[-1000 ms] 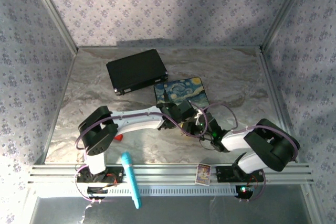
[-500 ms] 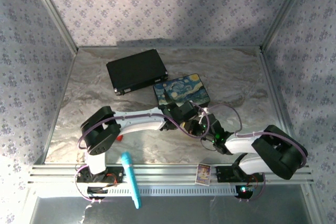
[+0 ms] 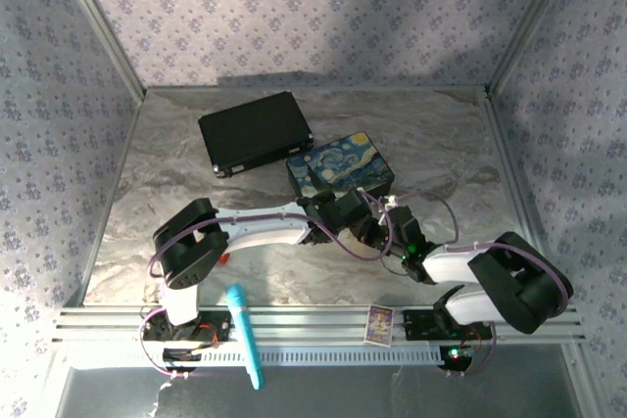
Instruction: Unlock a padlock with a key
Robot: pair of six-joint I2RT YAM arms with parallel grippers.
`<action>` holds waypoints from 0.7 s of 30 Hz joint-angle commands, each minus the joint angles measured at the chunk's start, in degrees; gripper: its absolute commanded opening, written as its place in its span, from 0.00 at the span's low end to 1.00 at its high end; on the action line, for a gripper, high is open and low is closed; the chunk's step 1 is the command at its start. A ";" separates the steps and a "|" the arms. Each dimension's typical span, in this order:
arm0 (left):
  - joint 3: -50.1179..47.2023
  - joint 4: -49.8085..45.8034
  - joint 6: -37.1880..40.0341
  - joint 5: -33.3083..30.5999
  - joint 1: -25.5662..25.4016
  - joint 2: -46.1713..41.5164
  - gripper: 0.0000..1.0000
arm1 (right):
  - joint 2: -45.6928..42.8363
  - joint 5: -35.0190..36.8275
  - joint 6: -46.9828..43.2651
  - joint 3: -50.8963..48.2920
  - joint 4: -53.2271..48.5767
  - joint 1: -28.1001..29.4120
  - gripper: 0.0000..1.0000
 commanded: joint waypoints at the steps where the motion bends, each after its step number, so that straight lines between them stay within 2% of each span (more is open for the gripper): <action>1: -5.27 -11.39 -0.23 11.31 -0.47 5.07 0.35 | 0.85 3.85 0.44 0.10 7.72 -2.86 0.00; 6: -5.74 -11.52 -0.18 11.74 -0.42 4.85 0.35 | 2.92 1.39 1.03 0.31 8.45 -5.91 0.00; 11: -5.95 -11.79 -0.49 11.69 -0.42 5.42 0.34 | 5.28 -1.84 4.74 -1.43 15.52 -10.09 0.00; 14: -6.03 -11.88 -0.84 11.89 -0.42 5.68 0.33 | 7.16 -2.42 5.88 -0.11 16.04 -10.10 0.00; 21: -6.53 -11.52 -1.19 11.94 -0.43 5.92 0.33 | 15.09 0.54 12.05 0.08 26.87 -9.83 0.00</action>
